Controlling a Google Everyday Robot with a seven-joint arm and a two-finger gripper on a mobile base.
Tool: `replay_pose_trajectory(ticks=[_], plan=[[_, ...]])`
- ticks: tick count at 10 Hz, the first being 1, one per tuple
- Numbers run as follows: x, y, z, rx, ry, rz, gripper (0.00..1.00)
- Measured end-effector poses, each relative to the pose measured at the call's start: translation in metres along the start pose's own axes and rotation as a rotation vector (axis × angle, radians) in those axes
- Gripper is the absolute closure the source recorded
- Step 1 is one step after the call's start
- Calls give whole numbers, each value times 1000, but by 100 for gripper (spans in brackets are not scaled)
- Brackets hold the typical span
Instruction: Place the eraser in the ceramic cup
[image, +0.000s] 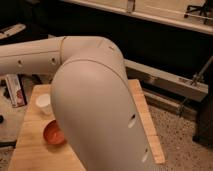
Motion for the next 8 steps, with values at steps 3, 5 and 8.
replay_pose_trajectory(ticks=[3,5,8], plan=[[-20,-9,20,-5,-16,7,100],[-29,-26,47,-5,-18,15,100],[-32,-56,95,5,-5,22,100]])
